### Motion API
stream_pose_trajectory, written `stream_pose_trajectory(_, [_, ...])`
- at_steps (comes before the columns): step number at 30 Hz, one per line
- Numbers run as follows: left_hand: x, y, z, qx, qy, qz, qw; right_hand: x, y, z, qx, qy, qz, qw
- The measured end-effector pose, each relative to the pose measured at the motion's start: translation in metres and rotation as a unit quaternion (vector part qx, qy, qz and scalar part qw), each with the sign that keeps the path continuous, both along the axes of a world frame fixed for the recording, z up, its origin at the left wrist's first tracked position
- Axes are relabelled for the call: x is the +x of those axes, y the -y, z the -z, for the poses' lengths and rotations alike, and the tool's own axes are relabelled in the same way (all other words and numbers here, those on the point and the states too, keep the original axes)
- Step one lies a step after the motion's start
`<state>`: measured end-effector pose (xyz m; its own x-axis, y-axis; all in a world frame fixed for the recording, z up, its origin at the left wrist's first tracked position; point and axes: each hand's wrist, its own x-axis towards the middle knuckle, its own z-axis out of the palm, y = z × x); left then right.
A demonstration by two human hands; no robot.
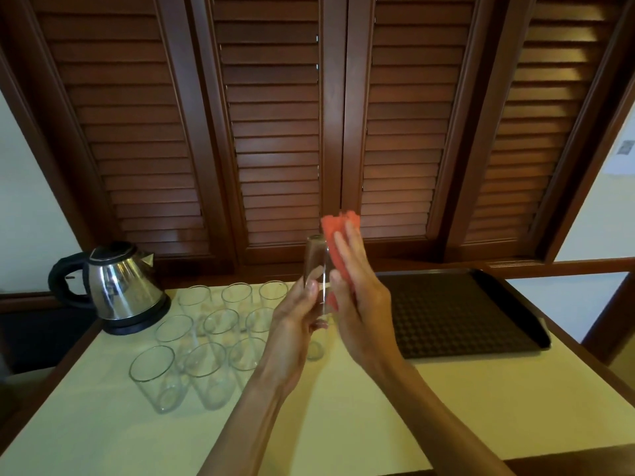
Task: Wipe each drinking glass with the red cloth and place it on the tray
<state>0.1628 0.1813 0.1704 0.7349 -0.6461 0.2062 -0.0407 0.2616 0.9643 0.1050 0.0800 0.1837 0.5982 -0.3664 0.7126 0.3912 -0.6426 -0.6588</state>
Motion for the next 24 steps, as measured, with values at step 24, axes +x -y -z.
stream_pose_trajectory(24, [0.0,-0.001,-0.002,-0.063,-0.065,0.02,0.996,-0.002,0.0,0.007,-0.013,-0.009,-0.016,1.0])
